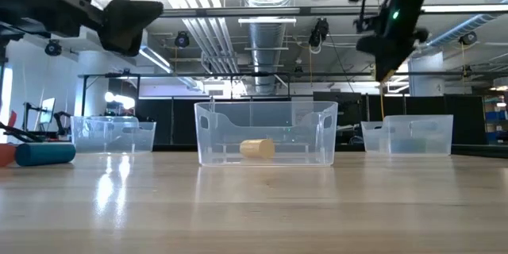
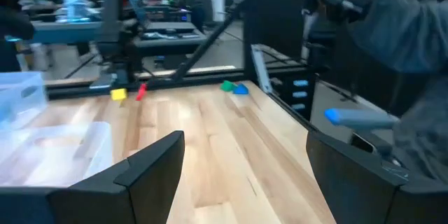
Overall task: Sort blocks by size
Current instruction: Put the yellow square block into the top right transparent bin
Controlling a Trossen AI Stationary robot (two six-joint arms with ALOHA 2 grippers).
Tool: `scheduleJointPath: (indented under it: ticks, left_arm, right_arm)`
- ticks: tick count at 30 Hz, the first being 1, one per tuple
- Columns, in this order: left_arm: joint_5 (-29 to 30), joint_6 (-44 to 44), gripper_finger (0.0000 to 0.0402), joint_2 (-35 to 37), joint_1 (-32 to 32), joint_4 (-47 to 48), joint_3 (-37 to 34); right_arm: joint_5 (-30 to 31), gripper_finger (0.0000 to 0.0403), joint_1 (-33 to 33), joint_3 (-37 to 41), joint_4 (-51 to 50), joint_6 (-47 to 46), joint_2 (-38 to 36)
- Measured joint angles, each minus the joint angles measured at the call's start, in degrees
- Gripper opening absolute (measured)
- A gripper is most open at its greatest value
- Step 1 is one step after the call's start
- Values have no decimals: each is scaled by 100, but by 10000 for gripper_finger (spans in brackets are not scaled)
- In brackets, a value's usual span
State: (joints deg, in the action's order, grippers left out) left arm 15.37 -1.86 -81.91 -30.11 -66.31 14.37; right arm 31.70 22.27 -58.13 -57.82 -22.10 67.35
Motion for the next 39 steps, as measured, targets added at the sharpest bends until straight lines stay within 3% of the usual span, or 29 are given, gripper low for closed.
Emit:
scheduleJointPath:
  ticks: [5,12,27,39]
  left_arm:
    - [420,-79,286,29,34,-68,0]
    - [58,-131,286,236,459,-62,0]
    - [0,-663,286,-89,2322,-17,-2]
    - [77,-102,286,-435,2610,-484,-29]
  right_arm:
    - [-63,125,1282,0,588,860,382]
    - [-62,125,2239,0,1128,1513,1124]
    - [-20,125,3030,0,1528,2180,1993]
    - [30,125,3167,-34,1683,1849,1996]
